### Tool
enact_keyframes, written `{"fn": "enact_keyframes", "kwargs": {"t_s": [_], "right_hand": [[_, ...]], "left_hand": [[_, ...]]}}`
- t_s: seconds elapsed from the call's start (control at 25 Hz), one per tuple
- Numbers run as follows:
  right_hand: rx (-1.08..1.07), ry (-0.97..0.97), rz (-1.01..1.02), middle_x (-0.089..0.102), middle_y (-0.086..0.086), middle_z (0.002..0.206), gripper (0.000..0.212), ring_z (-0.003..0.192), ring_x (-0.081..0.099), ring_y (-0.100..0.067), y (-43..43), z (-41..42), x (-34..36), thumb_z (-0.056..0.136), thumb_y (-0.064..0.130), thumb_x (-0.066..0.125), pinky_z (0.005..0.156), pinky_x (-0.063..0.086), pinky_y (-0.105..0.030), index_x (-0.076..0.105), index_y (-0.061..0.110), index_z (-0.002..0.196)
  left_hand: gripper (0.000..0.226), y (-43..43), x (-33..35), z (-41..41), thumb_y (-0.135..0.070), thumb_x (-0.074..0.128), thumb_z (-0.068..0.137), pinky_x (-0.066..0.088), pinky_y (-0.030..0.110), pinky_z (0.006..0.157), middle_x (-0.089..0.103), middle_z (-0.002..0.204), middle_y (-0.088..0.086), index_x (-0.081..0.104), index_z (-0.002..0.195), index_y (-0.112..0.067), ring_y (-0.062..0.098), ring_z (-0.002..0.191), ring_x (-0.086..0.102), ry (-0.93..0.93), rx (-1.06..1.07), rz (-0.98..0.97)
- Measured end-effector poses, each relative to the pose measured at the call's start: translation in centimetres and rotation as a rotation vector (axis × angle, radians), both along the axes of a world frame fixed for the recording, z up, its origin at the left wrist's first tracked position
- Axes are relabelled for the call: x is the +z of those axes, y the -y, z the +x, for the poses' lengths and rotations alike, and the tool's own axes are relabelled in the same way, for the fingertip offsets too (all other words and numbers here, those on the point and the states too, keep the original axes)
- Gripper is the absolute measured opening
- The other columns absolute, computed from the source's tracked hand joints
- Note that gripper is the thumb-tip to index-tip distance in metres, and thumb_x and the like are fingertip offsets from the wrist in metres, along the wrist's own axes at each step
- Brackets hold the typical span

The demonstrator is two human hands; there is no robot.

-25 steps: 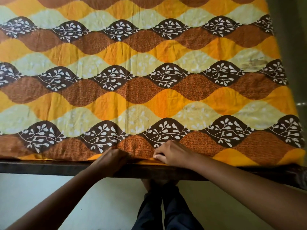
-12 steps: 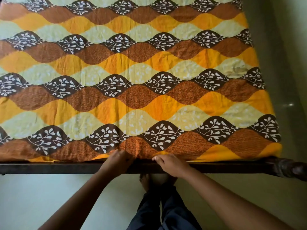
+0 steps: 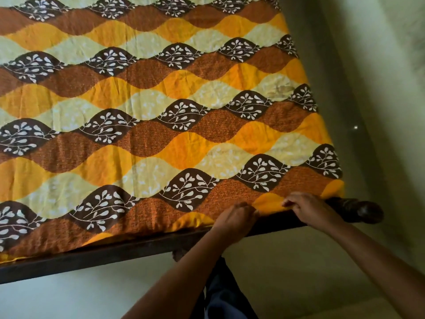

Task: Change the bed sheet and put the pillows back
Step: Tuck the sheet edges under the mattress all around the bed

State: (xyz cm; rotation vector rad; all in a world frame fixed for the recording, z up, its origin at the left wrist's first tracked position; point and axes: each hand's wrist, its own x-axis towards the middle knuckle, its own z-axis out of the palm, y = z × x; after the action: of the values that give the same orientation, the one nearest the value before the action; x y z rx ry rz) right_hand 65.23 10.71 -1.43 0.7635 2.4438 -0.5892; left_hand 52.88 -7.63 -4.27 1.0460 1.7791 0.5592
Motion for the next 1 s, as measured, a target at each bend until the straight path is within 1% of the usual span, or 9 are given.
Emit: {"fn": "enact_keyframes", "kwargs": {"t_s": [0.08,0.2,0.32,0.4,0.48,0.64,0.72,0.8,1.0], "right_hand": [[0.013,0.073,-0.042,0.060,0.008,0.113,0.029,0.085,0.055,-0.004,-1.2,0.5,-0.6,0.093,0.007,0.046,0.068,0.046,-0.018,0.066,0.023,0.107],[0.028,0.135,-0.137,0.062,0.003,0.114,0.031,0.091,0.060,-0.013,-1.6,0.8,-1.4,0.096,0.012,0.042,0.076,0.050,-0.029,0.066,0.022,0.111],[-0.116,0.070,-0.195,0.063,0.005,0.108,0.029,0.096,0.062,-0.018,-0.9,1.5,-1.3,0.095,0.009,0.043,0.084,0.051,-0.036,0.068,0.022,0.103],[-0.267,-0.074,-0.175,0.066,0.004,0.108,0.027,0.095,0.062,-0.012,-0.2,1.8,-0.4,0.094,0.007,0.047,0.076,0.052,-0.024,0.068,0.023,0.098],[-0.403,-0.219,-0.173,0.065,0.003,0.114,0.024,0.099,0.058,-0.005,0.9,1.6,1.2,0.095,0.009,0.048,0.072,0.043,-0.006,0.066,0.015,0.109],[-0.535,-0.329,-0.269,0.059,-0.003,0.126,0.030,0.115,0.055,-0.013,2.6,1.0,4.0,0.098,0.019,0.045,0.081,0.042,-0.012,0.056,0.013,0.125],[-0.505,-0.351,-0.231,0.057,-0.004,0.130,0.034,0.114,0.056,-0.013,1.6,0.2,5.4,0.098,0.023,0.044,0.072,0.041,-0.006,0.051,0.013,0.130],[-0.453,-0.381,-0.169,0.055,-0.003,0.132,0.036,0.112,0.055,-0.012,-0.5,-1.4,5.8,0.098,0.025,0.045,0.068,0.039,-0.004,0.049,0.014,0.131],[-0.256,-0.404,-0.137,0.046,-0.002,0.140,0.035,0.128,0.043,-0.016,-8.4,-10.2,1.5,0.097,0.026,0.046,0.100,0.038,-0.023,0.049,0.018,0.130]], "left_hand": [[0.040,-1.4,-0.9,1.1,-0.042,0.026,0.100,0.037,0.024,0.057,0.042,0.071,-0.002,0.049,0.081,-0.016,0.008,0.058,0.038,0.059,-0.022,-0.076],[0.039,-2.6,-1.3,0.5,-0.043,0.025,0.100,0.029,0.017,0.054,0.035,0.062,-0.009,0.034,0.065,-0.028,0.002,0.053,0.030,0.081,0.051,-0.173],[0.035,-2.5,-0.7,0.3,-0.035,0.030,0.101,0.029,0.012,0.047,0.040,0.065,-0.006,0.052,0.081,-0.017,0.003,0.052,0.034,0.200,0.078,-0.204],[0.028,-1.6,0.3,0.9,-0.027,0.035,0.101,0.034,0.013,0.049,0.049,0.073,-0.005,0.058,0.103,-0.012,0.002,0.056,0.042,0.110,0.082,-0.133],[0.025,-0.4,1.4,1.2,-0.022,0.039,0.099,0.045,0.018,0.055,0.059,0.088,0.000,0.058,0.114,-0.015,0.005,0.063,0.051,0.051,0.166,-0.028],[0.044,0.5,3.4,1.5,-0.028,0.045,0.096,0.052,0.030,0.087,0.049,0.134,0.007,0.037,0.138,-0.021,0.011,0.099,0.058,0.064,0.306,-0.015],[0.056,-0.1,4.1,1.7,-0.036,0.044,0.095,0.036,0.042,0.108,0.026,0.151,0.004,0.023,0.145,-0.025,0.021,0.131,0.038,-0.026,0.336,-0.032],[0.062,-1.7,4.4,1.0,-0.041,0.041,0.095,0.017,0.043,0.117,0.012,0.155,-0.002,0.013,0.147,-0.025,0.020,0.143,0.012,-0.154,0.360,-0.019],[0.065,-11.0,0.9,-4.9,-0.054,0.026,0.095,-0.004,0.041,0.117,-0.002,0.157,0.000,0.003,0.148,-0.025,0.014,0.142,-0.011,-0.468,0.407,-0.014]]}}
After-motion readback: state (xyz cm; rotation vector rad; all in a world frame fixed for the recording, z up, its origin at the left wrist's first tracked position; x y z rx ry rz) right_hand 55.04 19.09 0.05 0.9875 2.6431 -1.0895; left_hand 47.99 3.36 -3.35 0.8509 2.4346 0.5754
